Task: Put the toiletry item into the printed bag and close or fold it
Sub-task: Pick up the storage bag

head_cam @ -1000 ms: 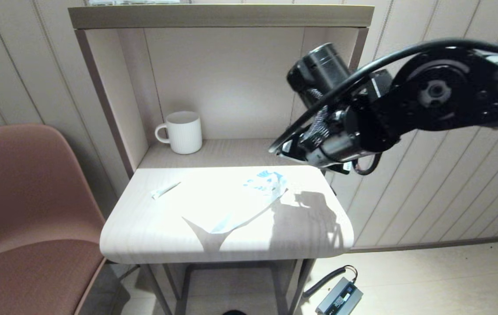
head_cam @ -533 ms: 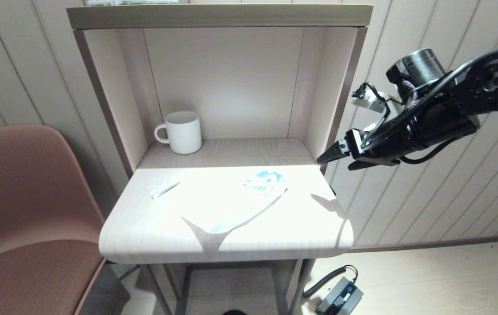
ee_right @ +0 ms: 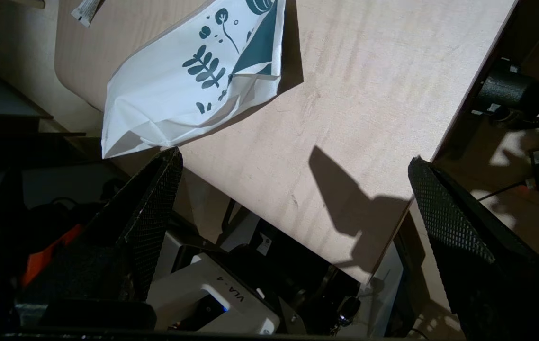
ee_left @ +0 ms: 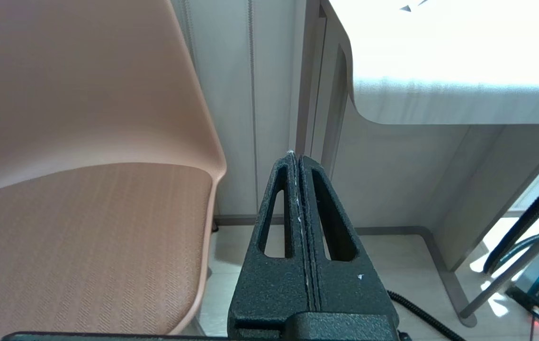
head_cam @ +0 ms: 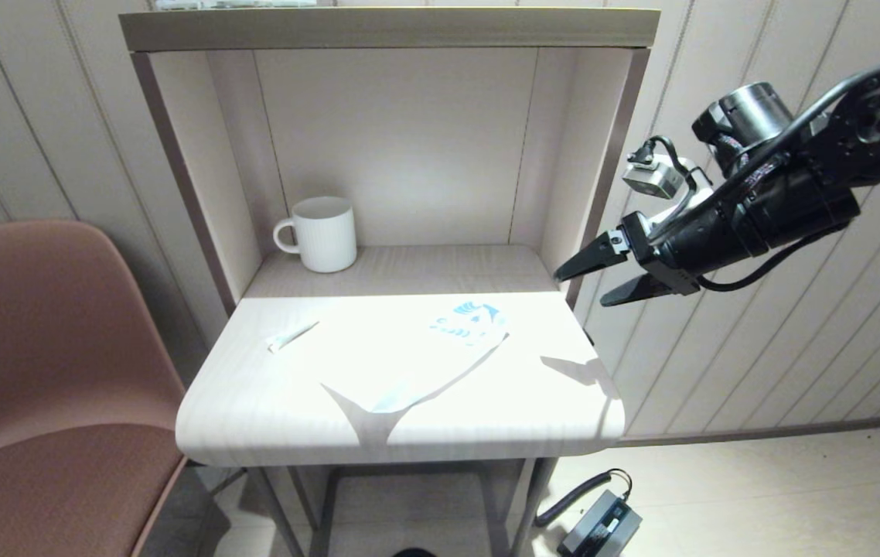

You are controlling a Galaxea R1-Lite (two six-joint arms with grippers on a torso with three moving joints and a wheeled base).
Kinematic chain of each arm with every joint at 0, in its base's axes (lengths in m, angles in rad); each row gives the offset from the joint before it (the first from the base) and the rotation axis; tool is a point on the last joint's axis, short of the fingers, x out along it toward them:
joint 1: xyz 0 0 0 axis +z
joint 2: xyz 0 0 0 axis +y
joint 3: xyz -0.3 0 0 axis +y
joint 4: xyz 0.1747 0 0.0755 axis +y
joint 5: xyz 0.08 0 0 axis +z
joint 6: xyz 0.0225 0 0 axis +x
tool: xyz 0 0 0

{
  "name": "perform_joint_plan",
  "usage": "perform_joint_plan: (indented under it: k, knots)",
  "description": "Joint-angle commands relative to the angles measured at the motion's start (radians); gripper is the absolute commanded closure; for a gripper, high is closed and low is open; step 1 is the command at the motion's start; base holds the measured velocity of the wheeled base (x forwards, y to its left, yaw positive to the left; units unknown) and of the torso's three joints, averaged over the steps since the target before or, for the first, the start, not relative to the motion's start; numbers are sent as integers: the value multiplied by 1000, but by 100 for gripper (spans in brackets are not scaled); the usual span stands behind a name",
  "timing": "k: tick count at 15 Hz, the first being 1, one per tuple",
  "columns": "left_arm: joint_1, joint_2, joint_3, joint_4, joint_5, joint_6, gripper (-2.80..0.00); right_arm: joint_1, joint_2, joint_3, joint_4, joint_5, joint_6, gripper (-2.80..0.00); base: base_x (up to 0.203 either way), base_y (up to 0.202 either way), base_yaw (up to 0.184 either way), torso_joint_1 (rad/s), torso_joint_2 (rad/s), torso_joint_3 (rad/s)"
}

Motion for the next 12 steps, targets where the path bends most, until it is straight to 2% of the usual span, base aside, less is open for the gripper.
perform_joint_plan:
  k: [1, 2, 8, 12]
  knots:
    - [0, 0, 0, 0, 0, 0, 0, 5, 37, -41, 51, 19, 5, -280, 0, 0, 0, 0, 0, 0]
    - [0, 0, 0, 0, 0, 0, 0, 4, 28, -39, 56, 21, 8, 0, 0, 0, 0, 0, 0, 0]
    - [0, 0, 0, 0, 0, 0, 0, 9, -43, -15, 58, 21, 26, 0, 0, 0, 0, 0, 0, 0]
    - [0, 0, 0, 0, 0, -2, 0, 69, 41, -12, 47, 19, -5, 0, 0, 0, 0, 0, 0, 0]
